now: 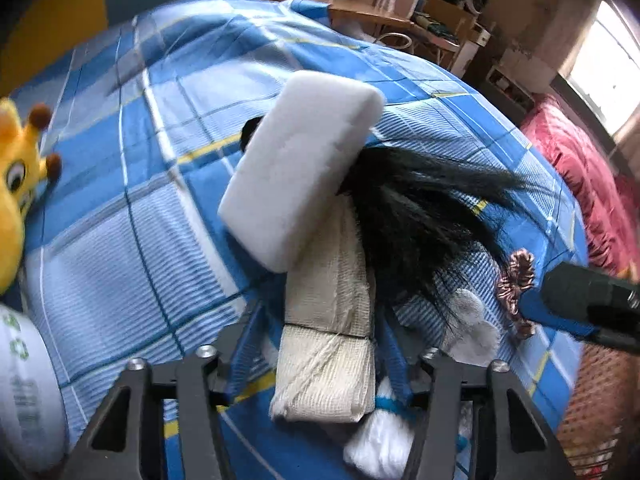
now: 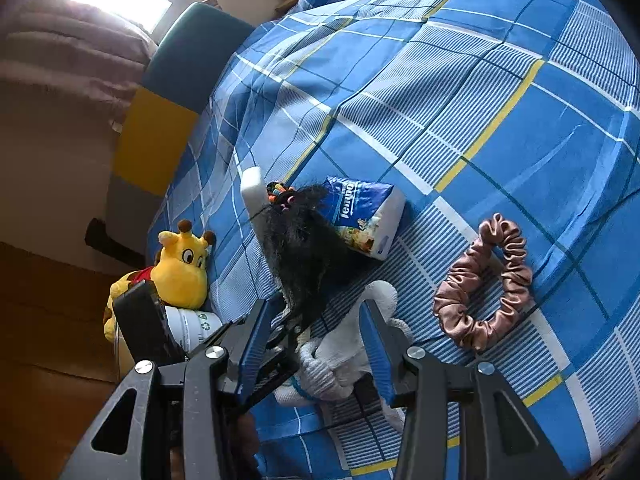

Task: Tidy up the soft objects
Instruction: 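Grasp the beige mesh roll with left gripper while right reaches for the white knit glove, then grasp and lift the white knit glove with right gripper while left holds the mesh roll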

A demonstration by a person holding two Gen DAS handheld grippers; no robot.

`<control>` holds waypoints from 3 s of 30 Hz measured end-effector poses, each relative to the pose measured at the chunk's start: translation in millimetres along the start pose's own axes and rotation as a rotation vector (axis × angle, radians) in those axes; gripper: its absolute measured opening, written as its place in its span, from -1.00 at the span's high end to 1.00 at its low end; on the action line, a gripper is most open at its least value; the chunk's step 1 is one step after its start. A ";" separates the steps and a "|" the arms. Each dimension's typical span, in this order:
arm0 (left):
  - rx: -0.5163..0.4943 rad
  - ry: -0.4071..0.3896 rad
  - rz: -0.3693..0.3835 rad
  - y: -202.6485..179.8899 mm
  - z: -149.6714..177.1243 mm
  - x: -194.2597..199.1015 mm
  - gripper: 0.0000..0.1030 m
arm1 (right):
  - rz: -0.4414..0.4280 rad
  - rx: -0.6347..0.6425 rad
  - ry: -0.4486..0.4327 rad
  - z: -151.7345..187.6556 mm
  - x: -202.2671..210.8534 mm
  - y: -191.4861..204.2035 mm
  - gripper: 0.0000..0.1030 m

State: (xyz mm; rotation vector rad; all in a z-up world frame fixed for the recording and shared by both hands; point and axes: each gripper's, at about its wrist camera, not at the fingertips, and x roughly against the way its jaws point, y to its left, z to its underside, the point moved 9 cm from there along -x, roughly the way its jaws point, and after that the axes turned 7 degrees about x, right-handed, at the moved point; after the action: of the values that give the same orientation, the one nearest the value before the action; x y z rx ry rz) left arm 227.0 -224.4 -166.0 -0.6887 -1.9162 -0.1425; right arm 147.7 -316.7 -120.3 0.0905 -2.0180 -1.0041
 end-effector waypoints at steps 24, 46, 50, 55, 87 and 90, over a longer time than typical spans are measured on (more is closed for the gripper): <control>0.121 -0.161 -0.173 50.4 167.2 102.5 0.17 | 0.072 0.027 0.057 6.8 -11.6 -7.7 0.10; 0.150 -0.232 -0.172 58.3 208.2 125.9 0.15 | 0.123 -0.012 0.065 39.5 8.1 -11.0 0.08; 0.150 -0.243 -0.168 58.3 208.4 125.8 0.15 | 0.122 0.046 0.111 61.3 2.0 12.1 -0.26; 0.153 -0.253 -0.159 58.8 209.4 126.8 0.15 | 0.210 0.075 0.166 80.1 -29.3 20.5 -0.27; 0.184 -0.273 -0.117 61.4 208.8 128.4 0.15 | 0.441 0.425 0.304 106.7 -34.3 11.7 0.19; 0.184 -0.273 -0.119 61.3 209.0 128.4 0.15 | 0.452 0.447 0.312 109.8 -34.6 12.5 0.20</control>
State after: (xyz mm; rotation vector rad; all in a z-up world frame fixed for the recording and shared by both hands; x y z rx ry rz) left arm 54.4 -39.8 -160.0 -0.4891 -2.2002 0.0569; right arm 93.8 -226.3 -168.7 0.0239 -1.8238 -0.2316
